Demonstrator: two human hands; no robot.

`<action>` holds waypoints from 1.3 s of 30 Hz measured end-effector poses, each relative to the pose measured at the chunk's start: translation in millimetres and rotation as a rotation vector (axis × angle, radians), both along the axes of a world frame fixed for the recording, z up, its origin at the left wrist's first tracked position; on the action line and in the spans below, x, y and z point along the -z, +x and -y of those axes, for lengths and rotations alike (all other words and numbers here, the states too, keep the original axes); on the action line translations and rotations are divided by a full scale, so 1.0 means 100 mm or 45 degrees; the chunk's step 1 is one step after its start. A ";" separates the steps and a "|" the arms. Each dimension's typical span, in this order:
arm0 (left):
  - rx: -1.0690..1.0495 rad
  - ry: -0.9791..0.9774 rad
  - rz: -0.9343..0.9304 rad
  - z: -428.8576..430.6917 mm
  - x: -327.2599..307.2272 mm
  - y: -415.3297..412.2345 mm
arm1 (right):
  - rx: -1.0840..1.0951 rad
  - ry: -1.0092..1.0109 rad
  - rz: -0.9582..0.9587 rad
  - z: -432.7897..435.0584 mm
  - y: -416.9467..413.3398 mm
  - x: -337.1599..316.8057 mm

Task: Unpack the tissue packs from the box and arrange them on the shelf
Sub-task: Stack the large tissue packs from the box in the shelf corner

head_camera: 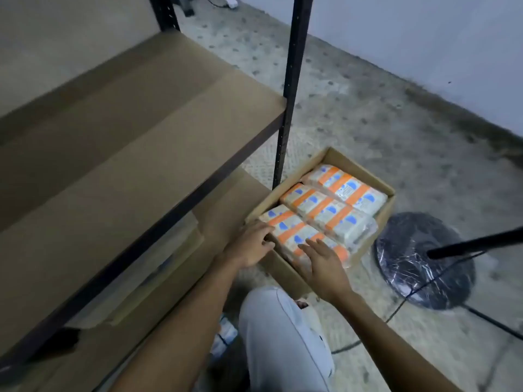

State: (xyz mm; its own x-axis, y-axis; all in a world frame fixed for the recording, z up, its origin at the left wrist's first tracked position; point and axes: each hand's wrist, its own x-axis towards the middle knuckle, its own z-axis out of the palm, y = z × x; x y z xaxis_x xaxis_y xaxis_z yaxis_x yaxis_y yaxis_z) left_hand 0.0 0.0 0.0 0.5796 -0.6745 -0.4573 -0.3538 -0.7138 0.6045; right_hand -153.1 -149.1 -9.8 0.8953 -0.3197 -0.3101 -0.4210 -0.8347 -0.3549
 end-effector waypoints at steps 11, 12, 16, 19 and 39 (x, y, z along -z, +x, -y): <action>0.423 -0.065 0.450 0.33 1.05 0.15 | -0.033 -0.479 0.214 0.21 -0.07 0.85; 0.432 -0.056 0.467 0.36 1.11 0.14 | -0.059 -0.486 0.230 0.25 -0.09 0.87; 0.458 -0.023 0.534 0.44 1.26 0.16 | -0.134 -0.488 0.311 0.42 -0.15 0.94; 0.474 -0.028 0.520 0.48 1.29 0.17 | -0.186 -0.459 0.376 0.54 -0.15 0.97; 0.291 -0.533 0.483 0.57 1.40 0.00 | -0.217 -0.246 0.602 0.65 -0.10 0.88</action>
